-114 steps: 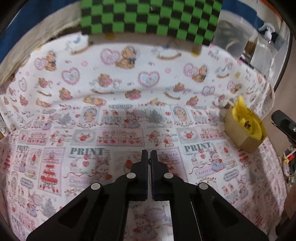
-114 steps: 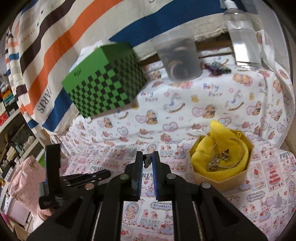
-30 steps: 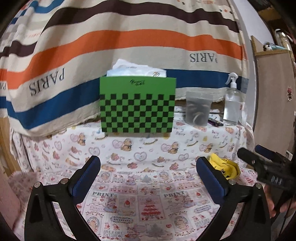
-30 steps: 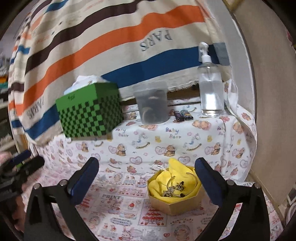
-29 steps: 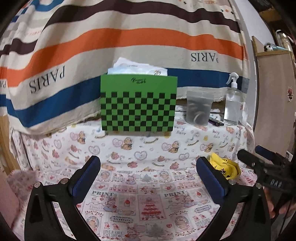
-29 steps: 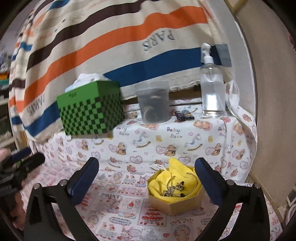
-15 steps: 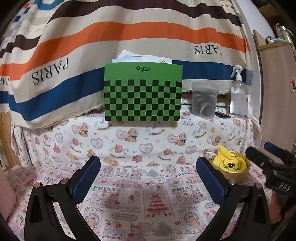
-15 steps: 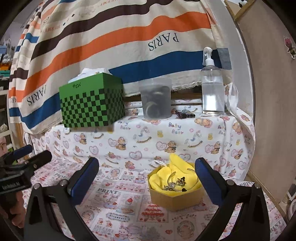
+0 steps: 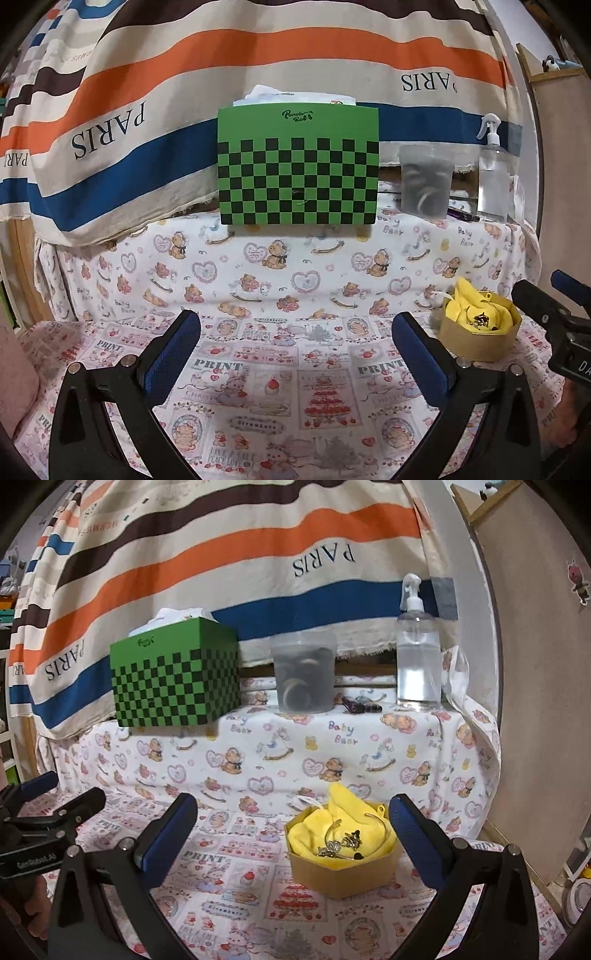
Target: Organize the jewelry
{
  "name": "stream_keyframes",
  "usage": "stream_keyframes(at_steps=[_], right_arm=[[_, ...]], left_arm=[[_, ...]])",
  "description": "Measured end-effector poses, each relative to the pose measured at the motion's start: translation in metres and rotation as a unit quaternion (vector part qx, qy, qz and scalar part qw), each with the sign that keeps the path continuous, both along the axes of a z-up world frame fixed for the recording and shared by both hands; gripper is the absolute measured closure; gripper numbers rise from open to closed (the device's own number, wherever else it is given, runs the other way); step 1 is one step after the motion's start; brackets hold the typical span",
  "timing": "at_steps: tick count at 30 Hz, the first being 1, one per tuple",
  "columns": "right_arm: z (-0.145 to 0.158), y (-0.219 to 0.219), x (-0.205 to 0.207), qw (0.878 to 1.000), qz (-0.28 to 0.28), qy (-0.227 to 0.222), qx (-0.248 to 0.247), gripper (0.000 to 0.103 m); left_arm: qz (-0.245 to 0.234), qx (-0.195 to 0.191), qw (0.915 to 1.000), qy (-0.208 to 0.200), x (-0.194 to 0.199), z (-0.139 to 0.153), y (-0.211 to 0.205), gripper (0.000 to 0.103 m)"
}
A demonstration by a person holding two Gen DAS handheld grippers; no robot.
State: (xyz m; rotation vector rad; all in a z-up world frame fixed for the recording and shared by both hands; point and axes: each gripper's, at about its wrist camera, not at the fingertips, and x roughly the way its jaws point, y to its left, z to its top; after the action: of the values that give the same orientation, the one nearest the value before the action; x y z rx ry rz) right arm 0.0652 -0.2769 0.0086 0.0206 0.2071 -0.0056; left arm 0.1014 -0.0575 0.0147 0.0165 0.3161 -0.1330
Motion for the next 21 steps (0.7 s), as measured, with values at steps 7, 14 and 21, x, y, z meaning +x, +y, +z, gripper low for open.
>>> stream_keyframes(at_steps=[7, 14, 21], right_arm=[[-0.002, 0.0, 0.005, 1.0, 0.005, 0.016, -0.001, 0.0], [-0.003, -0.001, 0.008, 1.0, 0.004, 0.028, 0.005, 0.0], [-0.003, 0.007, 0.006, 1.0, 0.006, 0.025, -0.015, 0.0]], left_arm=[[0.003, 0.001, 1.0, 0.002, 0.0, 0.001, 0.0, 0.0], [0.006, 0.001, 1.0, 0.003, 0.001, 0.001, 0.001, 0.0], [0.014, -0.005, 0.9999, 0.003, 0.001, 0.0, 0.003, 0.0]])
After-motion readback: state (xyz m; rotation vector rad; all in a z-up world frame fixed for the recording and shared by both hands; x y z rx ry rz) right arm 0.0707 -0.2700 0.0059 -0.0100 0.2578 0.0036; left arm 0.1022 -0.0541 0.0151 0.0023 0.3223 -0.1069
